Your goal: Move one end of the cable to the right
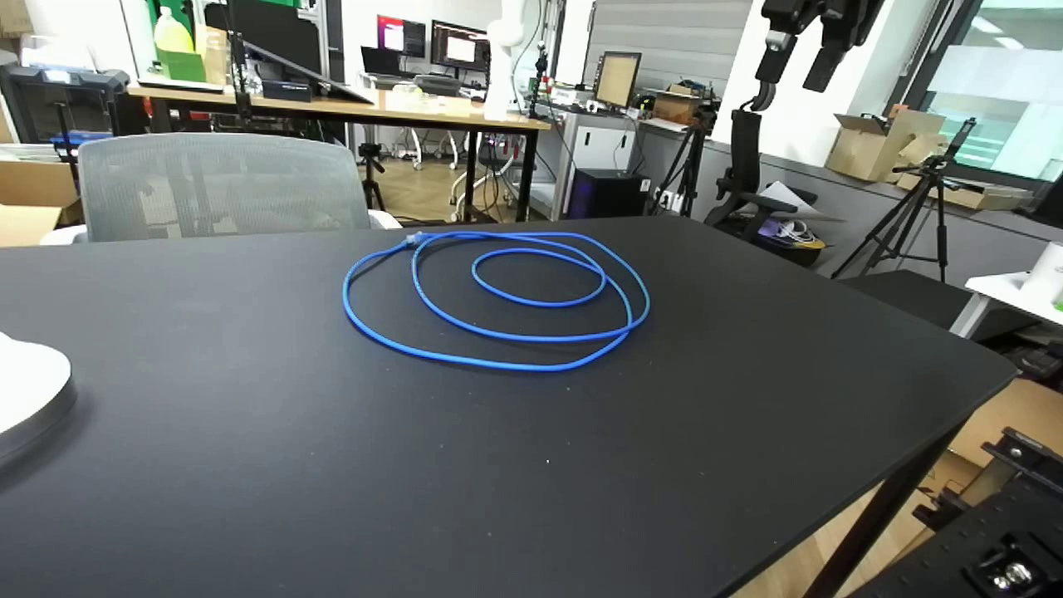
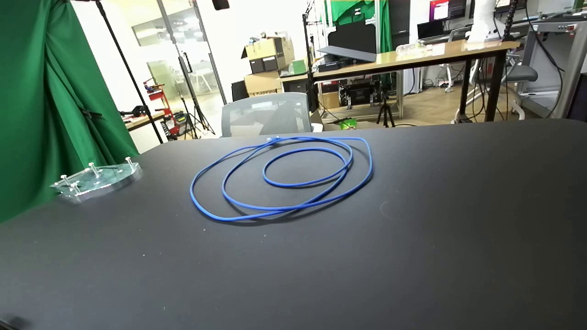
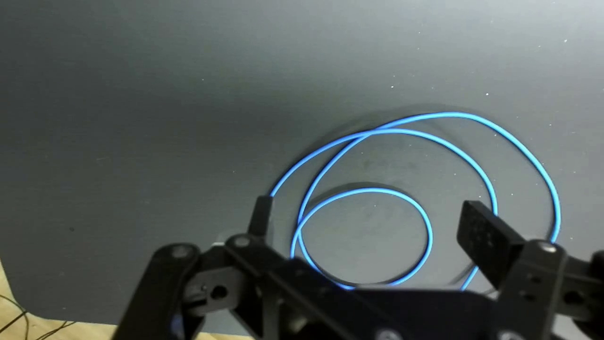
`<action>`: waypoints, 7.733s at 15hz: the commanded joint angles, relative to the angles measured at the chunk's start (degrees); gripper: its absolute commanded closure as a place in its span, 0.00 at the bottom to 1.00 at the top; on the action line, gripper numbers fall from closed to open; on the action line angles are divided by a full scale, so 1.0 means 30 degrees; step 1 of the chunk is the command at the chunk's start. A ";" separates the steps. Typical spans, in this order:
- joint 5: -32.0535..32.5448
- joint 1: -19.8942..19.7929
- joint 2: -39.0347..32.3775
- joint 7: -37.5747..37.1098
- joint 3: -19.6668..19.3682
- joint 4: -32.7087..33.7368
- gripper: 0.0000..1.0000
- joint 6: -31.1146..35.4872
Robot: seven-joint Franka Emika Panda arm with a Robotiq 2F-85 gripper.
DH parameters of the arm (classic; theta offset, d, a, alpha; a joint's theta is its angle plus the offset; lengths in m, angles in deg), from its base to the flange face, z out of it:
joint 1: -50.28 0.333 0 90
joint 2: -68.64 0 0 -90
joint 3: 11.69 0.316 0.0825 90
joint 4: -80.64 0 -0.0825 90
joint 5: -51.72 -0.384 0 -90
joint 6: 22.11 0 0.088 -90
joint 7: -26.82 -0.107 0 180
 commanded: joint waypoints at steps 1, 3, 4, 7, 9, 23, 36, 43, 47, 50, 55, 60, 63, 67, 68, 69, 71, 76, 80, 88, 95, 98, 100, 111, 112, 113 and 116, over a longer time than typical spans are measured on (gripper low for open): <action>-0.0401 -0.0149 -0.1870 0.0750 -0.0180 0.1466 0.00 0.0397; -0.0500 -0.0157 -0.3171 0.1162 -0.0193 0.2449 0.00 0.0703; -0.0887 -0.0079 -0.3945 0.1622 -0.0227 0.3103 0.00 0.0682; -0.2254 -0.0153 -0.6732 0.2948 0.0035 0.5696 0.00 0.0148; -0.3134 -0.0435 -0.8528 0.3634 0.0468 0.7603 0.00 -0.0493; -0.3166 -0.2081 -1.2607 0.4202 0.2392 1.0697 0.00 -0.0056; -0.0482 -0.2511 -1.9071 0.2103 0.3075 1.6116 0.00 0.1186; -0.0837 -0.2978 -2.1552 0.0484 0.3760 1.8758 0.00 0.2521; -0.1361 -0.3363 -2.2937 -0.0058 0.4275 2.0410 0.00 0.1581; -0.1388 -0.3485 -2.3789 -0.0008 0.4421 2.1478 0.00 0.0611; -0.1112 -0.3481 -2.4035 0.0254 0.4446 2.1256 0.00 0.0914; -0.1098 -0.3432 -2.4567 -0.0193 0.4380 2.1794 0.00 0.1526; -0.0971 -0.3243 -2.5182 -0.0550 0.4229 2.2294 0.00 0.1715; -0.0858 -0.3112 -2.5719 -0.0613 0.4211 2.2471 0.27 0.1827; -0.0869 -0.3114 -2.5778 -0.0606 0.4243 2.2462 0.30 0.1920; -0.0862 -0.3117 -2.5788 -0.0584 0.4265 2.2445 0.31 0.1995; -0.0854 -0.3145 -2.5696 -0.0560 0.4286 2.2318 0.44 0.2146; -0.0748 -0.3363 -2.5220 -0.0292 0.4325 2.1769 0.79 0.2280; -0.0847 -0.3663 -2.4917 -0.0206 0.4362 2.1450 1.00 0.2035; -0.3871 -0.4779 -2.2886 -0.2811 0.4545 2.0048 0.98 0.1244; -0.7584 -0.6738 -1.9960 -0.3569 0.4618 1.6170 0.98 0.3836; -0.9674 -0.8031 -1.9758 -0.3198 0.4823 1.5255 0.98 0.4589; -1.1154 -0.8924 -2.0090 -0.3024 0.5003 1.4947 0.98 0.5201; -2.3320 -1.0537 -2.0894 -0.2006 0.7384 1.1870 0.98 0.9251; -2.4982 -1.0379 -2.0886 -0.1656 0.7567 1.1762 0.98 0.9271; -2.5699 -1.0848 -2.0799 -0.1525 0.8452 1.1506 0.98 0.9852; -2.5980 -1.0238 -1.9187 -0.2529 0.8406 0.9909 0.98 0.8979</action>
